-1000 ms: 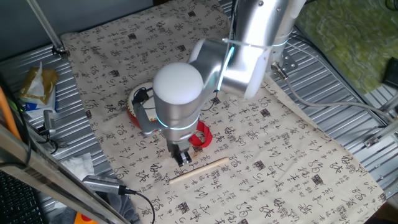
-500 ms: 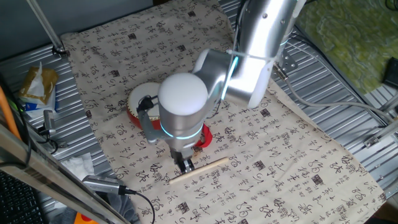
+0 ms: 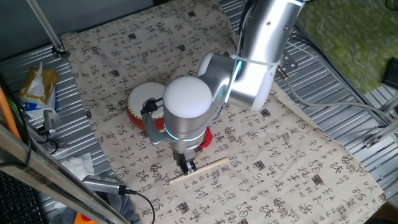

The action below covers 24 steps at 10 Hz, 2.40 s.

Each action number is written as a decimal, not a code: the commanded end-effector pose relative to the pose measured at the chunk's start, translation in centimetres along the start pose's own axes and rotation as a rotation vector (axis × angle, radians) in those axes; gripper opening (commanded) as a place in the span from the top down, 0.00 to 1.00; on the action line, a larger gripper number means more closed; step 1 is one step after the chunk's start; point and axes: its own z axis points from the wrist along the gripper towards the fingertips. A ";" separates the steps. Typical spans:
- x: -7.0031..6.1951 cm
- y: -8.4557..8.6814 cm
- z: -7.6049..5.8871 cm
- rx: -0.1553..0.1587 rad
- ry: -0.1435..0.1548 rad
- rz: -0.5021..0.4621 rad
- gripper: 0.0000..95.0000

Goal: Play the drum

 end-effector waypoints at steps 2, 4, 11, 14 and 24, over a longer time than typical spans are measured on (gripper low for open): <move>0.6 -0.4 0.3 0.000 0.001 -0.023 1.00; 1.4 -1.0 0.7 -0.002 0.005 -0.038 1.00; 2.2 -1.5 0.9 0.010 -0.006 -0.063 1.00; 2.2 -1.5 0.9 -0.003 -0.008 -0.137 1.00; 2.2 -1.5 0.9 -0.001 -0.006 -0.290 1.00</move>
